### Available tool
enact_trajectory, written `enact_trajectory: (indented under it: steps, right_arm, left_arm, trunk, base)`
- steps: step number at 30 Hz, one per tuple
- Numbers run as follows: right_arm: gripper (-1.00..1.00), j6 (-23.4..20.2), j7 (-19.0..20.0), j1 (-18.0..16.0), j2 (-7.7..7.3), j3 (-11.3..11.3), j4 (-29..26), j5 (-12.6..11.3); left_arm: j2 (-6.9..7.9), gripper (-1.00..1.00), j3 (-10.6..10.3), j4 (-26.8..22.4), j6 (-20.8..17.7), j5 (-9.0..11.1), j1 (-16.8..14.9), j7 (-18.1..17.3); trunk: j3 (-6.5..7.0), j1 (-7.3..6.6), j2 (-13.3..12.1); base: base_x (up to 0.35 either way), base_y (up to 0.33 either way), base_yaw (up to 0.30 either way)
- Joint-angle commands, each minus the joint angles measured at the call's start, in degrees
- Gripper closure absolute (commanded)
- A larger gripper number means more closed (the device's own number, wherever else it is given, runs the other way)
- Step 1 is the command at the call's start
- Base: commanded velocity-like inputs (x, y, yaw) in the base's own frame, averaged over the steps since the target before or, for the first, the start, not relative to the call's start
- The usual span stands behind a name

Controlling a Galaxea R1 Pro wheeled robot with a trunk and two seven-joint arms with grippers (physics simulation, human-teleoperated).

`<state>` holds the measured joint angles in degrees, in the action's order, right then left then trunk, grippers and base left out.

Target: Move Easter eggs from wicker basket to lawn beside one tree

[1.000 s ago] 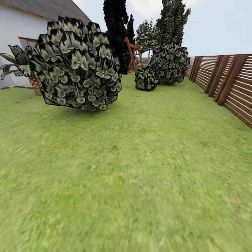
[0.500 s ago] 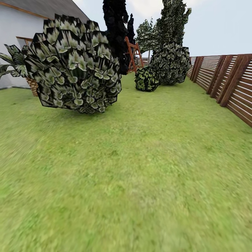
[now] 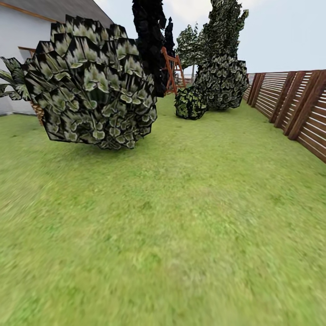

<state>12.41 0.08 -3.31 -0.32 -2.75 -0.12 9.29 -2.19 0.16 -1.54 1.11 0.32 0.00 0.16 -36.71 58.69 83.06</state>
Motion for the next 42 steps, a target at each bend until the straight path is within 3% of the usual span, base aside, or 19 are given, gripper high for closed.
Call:
enact_trajectory:
  steps: [1, 42]
  right_arm:
    - [-1.00, 0.16, 0.01, -0.03, 0.01, -0.27, 0.04, 0.15]
    - [-1.00, 0.09, 0.01, -0.03, 0.22, -0.31, -0.08, 0.19]
  left_arm:
    - [-0.01, -1.00, 0.01, -0.02, 0.12, 0.03, 0.00, 0.02]
    - [-0.02, -1.00, -0.03, -0.04, 0.12, 0.03, 0.00, 0.02]
  trunk:
    - [-0.04, 0.03, 0.02]
    - [-0.04, 0.03, 0.02]
  base:
    - [0.341, 0.000, 0.000]
    - [0.341, 0.000, 0.000]
